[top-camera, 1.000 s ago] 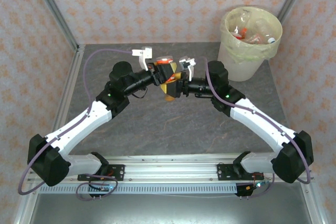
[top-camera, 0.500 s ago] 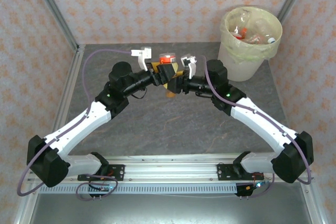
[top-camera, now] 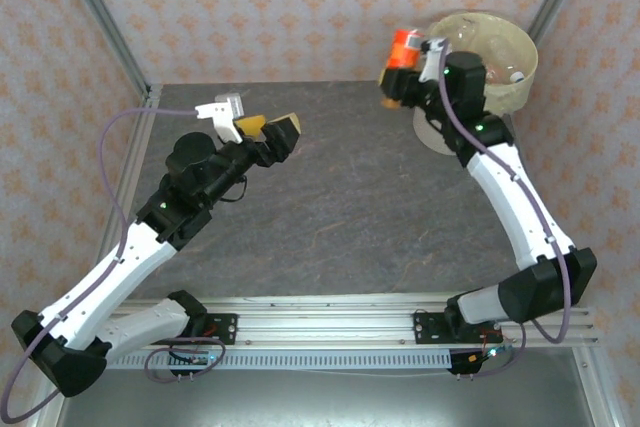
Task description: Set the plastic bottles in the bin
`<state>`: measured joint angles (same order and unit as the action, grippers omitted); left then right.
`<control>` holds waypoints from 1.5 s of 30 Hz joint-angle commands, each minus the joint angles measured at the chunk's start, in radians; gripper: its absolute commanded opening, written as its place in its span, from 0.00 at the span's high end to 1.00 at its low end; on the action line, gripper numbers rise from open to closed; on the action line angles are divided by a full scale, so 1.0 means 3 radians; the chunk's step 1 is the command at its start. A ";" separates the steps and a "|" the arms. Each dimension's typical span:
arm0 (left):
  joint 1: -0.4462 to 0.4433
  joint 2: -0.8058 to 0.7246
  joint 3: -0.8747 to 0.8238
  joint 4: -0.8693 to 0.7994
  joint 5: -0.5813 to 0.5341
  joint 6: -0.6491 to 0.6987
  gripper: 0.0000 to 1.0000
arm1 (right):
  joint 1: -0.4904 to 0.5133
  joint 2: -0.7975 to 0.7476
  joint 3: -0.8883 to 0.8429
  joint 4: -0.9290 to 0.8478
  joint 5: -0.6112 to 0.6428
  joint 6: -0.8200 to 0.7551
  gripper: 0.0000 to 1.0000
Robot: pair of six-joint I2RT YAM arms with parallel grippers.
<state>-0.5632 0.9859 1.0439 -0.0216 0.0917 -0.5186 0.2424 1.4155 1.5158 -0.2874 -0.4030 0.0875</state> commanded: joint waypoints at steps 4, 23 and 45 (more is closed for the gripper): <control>-0.0013 0.0006 -0.0038 -0.0854 -0.1146 0.0107 0.00 | -0.0578 0.0418 0.0669 -0.0139 0.0038 0.0183 0.52; 0.0684 0.0098 -0.0280 -0.1814 -0.1983 -0.0279 0.00 | -0.1329 0.2030 0.2934 -0.1845 0.0726 -0.0060 0.44; 0.1043 0.0002 -0.0796 -0.1440 -0.2414 0.0316 0.00 | -0.1329 0.1064 0.1802 -0.1099 0.0507 0.0053 0.10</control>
<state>-0.2745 0.9752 0.8345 -0.5182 -0.5606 -0.4957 -0.1535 1.8690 2.1708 -0.7677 -0.2287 0.0807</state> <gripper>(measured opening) 0.999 0.898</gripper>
